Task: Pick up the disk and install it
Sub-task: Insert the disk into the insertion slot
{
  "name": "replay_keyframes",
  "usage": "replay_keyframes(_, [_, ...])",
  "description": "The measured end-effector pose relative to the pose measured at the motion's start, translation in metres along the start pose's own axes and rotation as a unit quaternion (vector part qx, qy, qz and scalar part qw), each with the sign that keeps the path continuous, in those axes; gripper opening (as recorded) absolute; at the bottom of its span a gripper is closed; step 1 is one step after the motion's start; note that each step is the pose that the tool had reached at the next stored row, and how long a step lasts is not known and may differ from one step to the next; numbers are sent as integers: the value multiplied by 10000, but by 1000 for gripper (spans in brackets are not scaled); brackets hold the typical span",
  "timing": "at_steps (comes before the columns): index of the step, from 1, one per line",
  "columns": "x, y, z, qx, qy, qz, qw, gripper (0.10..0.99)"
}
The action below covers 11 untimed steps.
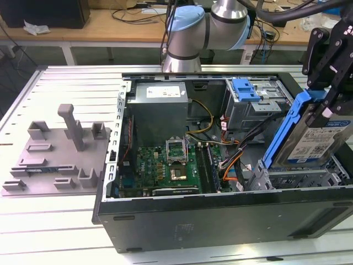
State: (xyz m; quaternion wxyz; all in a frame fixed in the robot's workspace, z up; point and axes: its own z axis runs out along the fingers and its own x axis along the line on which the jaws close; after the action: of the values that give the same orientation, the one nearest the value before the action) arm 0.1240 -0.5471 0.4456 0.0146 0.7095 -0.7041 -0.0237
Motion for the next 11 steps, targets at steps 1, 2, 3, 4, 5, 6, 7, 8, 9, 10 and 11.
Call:
replay_keyframes(1, [0, -1, 7, 0, 0, 0, 10000, 369])
replay_keyframes(2, [0, -1, 13, 0, 0, 0, 10000, 369])
replay_keyframes(3, [0, -1, 25, 0, 1, 0, 10000, 369])
replay_keyframes(4, [1, -2, 38, 0, 1, 1, 10000, 369])
replay_keyframes(5, [1, -3, 47, 0, 1, 1, 10000, 369])
replay_keyframes(6, [1, -3, 56, 0, 1, 0, 10000, 369])
replay_keyframes(7, [1, -4, 76, 0, 1, 1, 10000, 369])
replay_keyframes(8, [1, -5, 92, 0, 0, 1, 10000, 369])
replay_keyframes(9, [1, -5, 103, 0, 0, 1, 10000, 369])
replay_keyframes(10, [2, -6, 113, 0, 0, 1, 10000, 369])
replay_keyframes(11, [2, -7, 131, 0, 0, 1, 10000, 369])
